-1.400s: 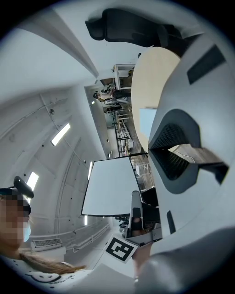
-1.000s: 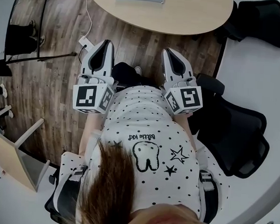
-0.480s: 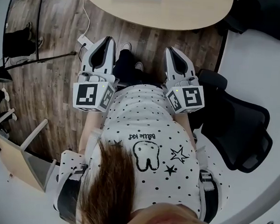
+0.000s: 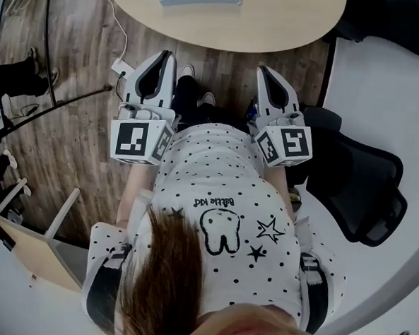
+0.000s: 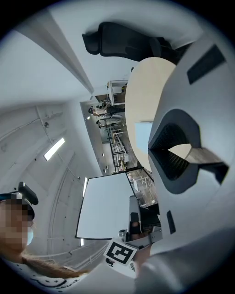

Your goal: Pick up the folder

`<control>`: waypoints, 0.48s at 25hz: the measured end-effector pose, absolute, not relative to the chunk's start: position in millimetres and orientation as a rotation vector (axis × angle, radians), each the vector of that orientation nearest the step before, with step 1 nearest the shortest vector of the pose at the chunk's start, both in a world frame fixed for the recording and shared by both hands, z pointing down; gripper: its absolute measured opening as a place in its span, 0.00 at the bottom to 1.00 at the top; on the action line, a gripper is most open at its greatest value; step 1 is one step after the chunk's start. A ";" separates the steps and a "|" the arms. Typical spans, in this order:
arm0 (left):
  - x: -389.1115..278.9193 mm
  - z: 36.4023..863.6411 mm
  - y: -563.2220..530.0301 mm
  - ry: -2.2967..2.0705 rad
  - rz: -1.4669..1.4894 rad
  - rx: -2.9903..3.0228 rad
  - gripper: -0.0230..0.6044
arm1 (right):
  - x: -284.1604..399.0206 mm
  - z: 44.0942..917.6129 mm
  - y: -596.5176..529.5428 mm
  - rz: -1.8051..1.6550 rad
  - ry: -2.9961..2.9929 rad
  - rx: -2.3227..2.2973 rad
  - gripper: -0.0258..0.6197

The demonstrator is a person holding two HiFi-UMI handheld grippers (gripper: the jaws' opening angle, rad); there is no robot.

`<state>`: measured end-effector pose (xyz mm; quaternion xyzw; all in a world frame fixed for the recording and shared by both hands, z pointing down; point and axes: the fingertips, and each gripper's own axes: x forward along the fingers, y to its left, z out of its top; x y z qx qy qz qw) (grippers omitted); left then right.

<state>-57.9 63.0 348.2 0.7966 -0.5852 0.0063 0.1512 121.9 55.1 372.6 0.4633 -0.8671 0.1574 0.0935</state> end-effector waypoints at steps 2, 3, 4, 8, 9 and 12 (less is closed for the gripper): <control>-54.3 342.5 60.0 -1.669 0.017 2.319 0.08 | 126.2 369.1 53.8 0.463 -2.572 1.406 0.05; -56.4 341.8 56.1 -1.661 0.019 2.331 0.08 | 125.0 368.8 50.9 0.461 -2.568 1.420 0.05; -61.8 342.6 49.3 -1.650 0.021 2.337 0.08 | 120.6 369.5 44.9 0.460 -2.560 1.433 0.05; -97.9 350.4 7.4 -1.586 0.023 2.360 0.08 | 88.4 373.1 5.5 0.485 -2.511 1.478 0.05; -104.1 350.8 -1.4 -1.571 0.025 2.372 0.08 | 82.8 372.3 -2.7 0.490 -2.507 1.492 0.05; -117.0 350.7 -18.7 -1.542 0.024 2.401 0.08 | 72.1 367.7 -18.0 0.491 -2.500 1.521 0.05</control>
